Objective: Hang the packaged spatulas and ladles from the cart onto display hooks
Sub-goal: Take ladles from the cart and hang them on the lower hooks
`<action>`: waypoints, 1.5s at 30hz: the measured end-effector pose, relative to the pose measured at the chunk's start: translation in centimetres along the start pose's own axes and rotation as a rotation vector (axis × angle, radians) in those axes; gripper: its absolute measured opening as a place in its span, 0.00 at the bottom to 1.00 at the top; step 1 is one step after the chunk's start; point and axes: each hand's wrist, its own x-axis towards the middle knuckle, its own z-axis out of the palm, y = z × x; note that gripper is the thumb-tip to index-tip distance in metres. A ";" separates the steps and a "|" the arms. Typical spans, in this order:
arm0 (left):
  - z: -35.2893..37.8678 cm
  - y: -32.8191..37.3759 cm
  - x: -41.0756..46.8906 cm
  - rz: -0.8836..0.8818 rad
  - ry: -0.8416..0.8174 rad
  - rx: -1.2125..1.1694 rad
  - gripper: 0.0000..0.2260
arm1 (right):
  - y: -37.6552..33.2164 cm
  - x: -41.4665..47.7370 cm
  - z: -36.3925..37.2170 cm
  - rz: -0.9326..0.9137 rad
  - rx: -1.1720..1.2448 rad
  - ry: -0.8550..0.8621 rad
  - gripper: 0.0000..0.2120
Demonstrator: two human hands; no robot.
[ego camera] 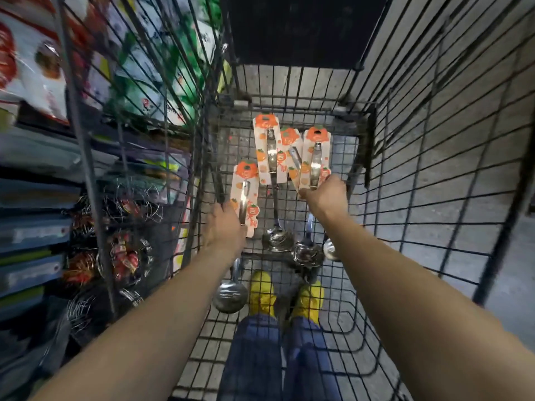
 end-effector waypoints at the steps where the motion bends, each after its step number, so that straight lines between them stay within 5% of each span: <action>1: 0.2 -0.2 0.5 -0.008 0.008 -0.039 0.28 | -0.4 -0.1 0.2 0.022 -0.013 0.011 0.30; 7: -0.4 -0.2 1.3 -0.122 0.031 -0.398 0.24 | 0.1 0.4 0.1 0.104 0.068 0.065 0.33; 15: -2.4 -1.6 0.0 -0.174 -0.009 -0.654 0.16 | 1.4 -2.1 -2.1 0.227 0.541 -0.105 0.11; 26: -11.2 0.6 -8.3 0.108 -0.132 -0.857 0.11 | -1.9 -13.0 -10.7 -0.019 0.613 -0.289 0.08; 35: -21.9 2.7 -21.1 0.326 0.061 -0.970 0.12 | -8.3 -26.5 -20.6 -0.247 0.697 -0.346 0.08; 45: -26.2 -2.6 -39.1 0.313 0.498 -1.108 0.08 | -10.7 -40.1 -25.0 -0.658 0.545 -0.440 0.09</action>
